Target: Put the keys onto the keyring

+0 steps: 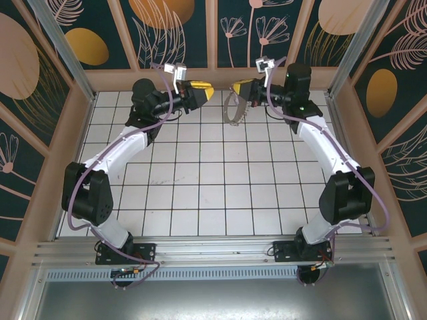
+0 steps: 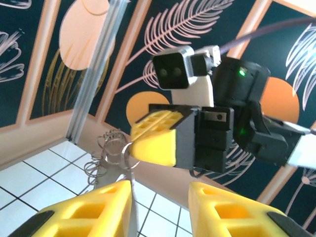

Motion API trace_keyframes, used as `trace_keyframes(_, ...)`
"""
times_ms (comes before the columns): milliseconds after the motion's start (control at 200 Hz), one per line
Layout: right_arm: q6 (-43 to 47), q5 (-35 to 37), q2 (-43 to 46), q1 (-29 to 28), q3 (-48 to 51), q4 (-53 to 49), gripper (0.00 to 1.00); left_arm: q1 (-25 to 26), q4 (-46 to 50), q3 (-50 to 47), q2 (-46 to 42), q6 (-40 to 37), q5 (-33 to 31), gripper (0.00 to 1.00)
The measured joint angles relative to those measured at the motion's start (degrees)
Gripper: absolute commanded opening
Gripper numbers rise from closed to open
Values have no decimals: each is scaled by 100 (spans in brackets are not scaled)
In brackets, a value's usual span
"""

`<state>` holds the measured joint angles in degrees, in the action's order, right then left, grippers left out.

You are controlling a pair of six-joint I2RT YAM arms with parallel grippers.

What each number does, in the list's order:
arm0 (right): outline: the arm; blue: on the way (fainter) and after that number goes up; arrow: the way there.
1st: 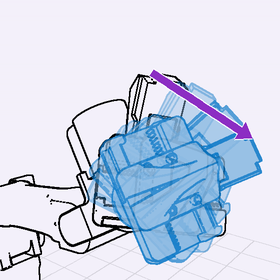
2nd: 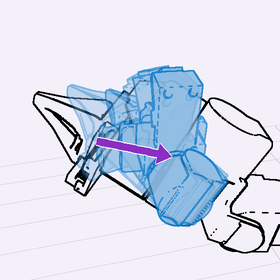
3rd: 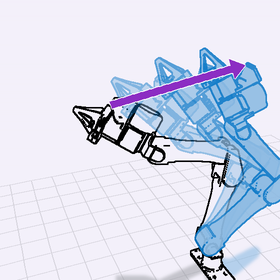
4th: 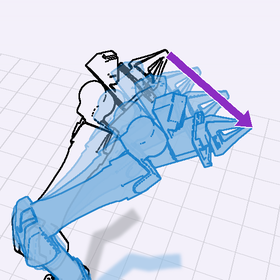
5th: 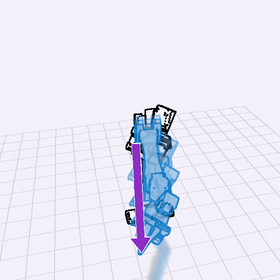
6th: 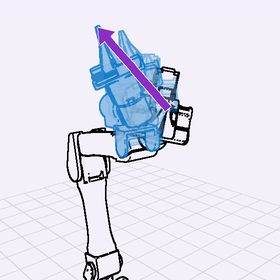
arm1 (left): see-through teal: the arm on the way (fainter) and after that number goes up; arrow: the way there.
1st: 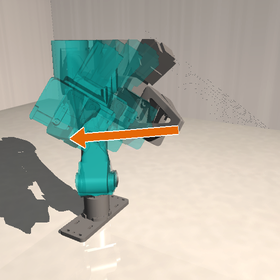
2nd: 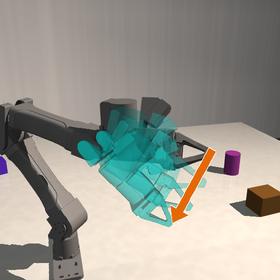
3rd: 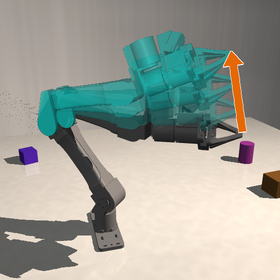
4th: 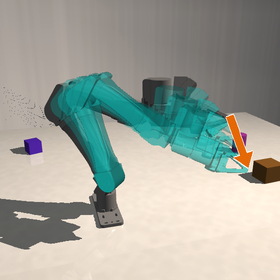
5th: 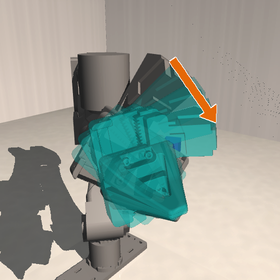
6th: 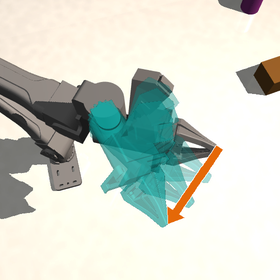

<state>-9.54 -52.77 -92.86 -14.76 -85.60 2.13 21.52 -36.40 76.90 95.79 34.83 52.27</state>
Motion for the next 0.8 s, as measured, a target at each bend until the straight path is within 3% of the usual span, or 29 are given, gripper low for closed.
trace_keyframes(330,1624,-442,-472,-7,-957,-2221,0,0,1106,651,417,-656,785,38)
trace_keyframes(801,2022,-730,-472,-212,-960,-2664,0,2,1550,658,691,-887,1178,34)
